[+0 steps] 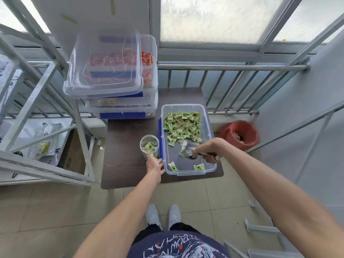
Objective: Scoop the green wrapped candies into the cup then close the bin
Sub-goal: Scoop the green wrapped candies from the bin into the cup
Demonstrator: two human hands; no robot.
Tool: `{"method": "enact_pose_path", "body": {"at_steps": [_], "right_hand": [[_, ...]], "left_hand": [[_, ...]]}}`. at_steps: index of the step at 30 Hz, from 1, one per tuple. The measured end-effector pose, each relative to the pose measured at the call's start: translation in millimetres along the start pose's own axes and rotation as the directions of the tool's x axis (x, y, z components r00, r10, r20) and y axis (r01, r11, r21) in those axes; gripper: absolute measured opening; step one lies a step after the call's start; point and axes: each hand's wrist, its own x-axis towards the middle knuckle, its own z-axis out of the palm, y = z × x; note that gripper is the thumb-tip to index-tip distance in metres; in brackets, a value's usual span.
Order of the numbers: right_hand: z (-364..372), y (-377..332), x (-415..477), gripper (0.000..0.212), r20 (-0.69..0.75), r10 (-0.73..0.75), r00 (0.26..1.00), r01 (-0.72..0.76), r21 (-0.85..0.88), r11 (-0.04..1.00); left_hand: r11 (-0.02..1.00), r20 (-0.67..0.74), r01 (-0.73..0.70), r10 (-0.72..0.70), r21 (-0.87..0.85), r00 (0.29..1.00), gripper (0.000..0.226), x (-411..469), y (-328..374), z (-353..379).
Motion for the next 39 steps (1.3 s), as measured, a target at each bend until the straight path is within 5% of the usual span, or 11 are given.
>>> {"method": "enact_pose_path", "body": {"at_steps": [7, 14, 27, 32, 39], "right_hand": [[4, 6, 27, 0.036, 0.131, 0.057, 0.990, -0.055, -0.023, 0.998], [2, 0, 50, 0.036, 0.144, -0.016, 0.989, 0.001, 0.106, 0.994], [-14, -76, 106, 0.019, -0.161, -0.312, 0.936, 0.347, 0.277, 0.896], [-7, -98, 126, 0.030, -0.408, -0.356, 0.841, 0.456, 0.179, 0.872], [-8, -88, 151, 0.047, -0.544, -0.325, 0.774, 0.448, 0.108, 0.887]], "left_hand": [[0.993, -0.046, -0.009, 0.015, 0.119, 0.999, 0.057, 3, 3, 9], [0.999, -0.070, -0.018, 0.021, 0.048, 0.997, 0.057, 13, -2, 3], [0.996, -0.174, -0.024, 0.008, -0.090, 0.985, 0.044, 23, -21, 5], [0.992, -0.210, -0.052, 0.027, -0.117, 0.977, 0.041, 28, -20, -3], [0.989, -0.181, -0.076, 0.052, -0.127, 0.982, 0.042, 36, -29, -8]]}}
